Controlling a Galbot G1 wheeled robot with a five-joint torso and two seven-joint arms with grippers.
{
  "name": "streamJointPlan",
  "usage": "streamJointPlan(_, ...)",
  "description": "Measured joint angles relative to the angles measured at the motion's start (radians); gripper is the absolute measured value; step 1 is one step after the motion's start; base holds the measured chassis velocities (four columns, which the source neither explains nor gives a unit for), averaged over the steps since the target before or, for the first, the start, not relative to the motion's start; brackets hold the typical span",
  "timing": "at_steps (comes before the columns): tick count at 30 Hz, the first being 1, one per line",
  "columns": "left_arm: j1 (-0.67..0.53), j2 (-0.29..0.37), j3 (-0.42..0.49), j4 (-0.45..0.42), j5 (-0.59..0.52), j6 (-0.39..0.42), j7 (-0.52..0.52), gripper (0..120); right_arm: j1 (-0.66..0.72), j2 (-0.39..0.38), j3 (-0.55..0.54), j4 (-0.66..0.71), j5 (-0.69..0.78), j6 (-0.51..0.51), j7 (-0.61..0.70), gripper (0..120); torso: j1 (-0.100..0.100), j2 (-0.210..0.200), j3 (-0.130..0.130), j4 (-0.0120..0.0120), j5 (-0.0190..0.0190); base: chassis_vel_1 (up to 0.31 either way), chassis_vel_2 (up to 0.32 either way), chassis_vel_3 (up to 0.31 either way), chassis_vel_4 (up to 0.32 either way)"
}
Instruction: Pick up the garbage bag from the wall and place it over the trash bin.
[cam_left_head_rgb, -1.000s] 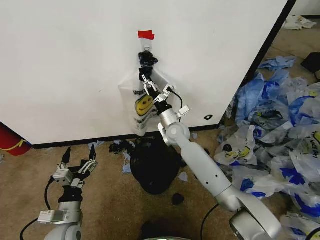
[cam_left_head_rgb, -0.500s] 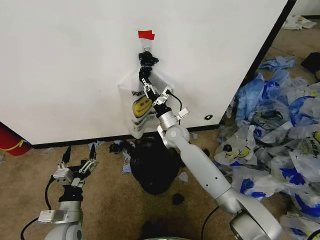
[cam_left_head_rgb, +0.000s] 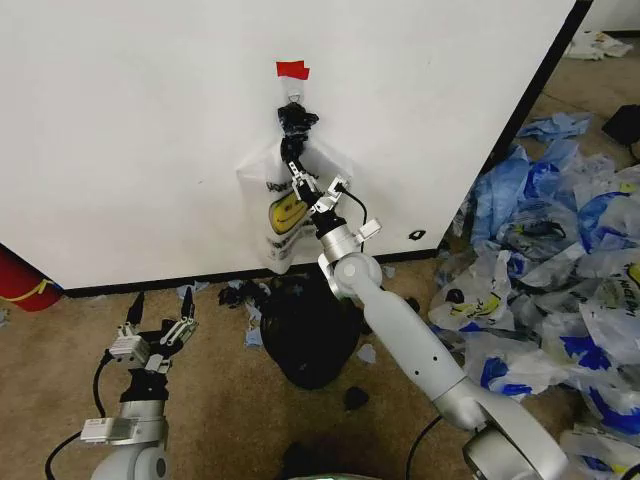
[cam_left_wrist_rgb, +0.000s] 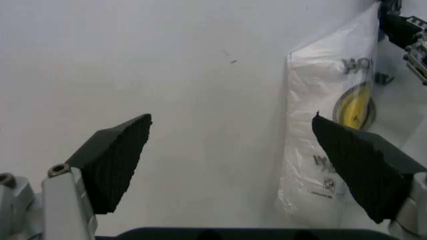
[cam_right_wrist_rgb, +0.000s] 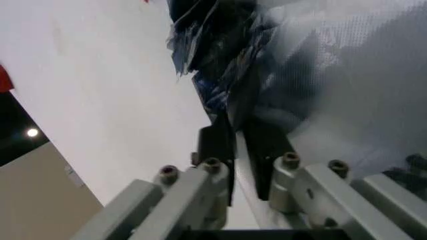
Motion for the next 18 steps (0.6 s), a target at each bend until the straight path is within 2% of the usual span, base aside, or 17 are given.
streamJointPlan(3,-0.002,0.000,0.001,0.002,0.002,-0.001,0.000,94,-0.001,-0.001,0.001,0.000,0.000,0.002,0.000,0,0.000,0.000,0.000,0.0000,0.0000,0.000,0.000,0.000,0.000)
streamJointPlan(18,-0.022,0.000,0.007,0.024,0.013,-0.006,-0.001,94,-0.038,-0.043,-0.005,0.040,0.003,0.013,0.005,0,0.000,0.000,0.000,0.0001,0.0001,0.000,0.000,0.000,0.000)
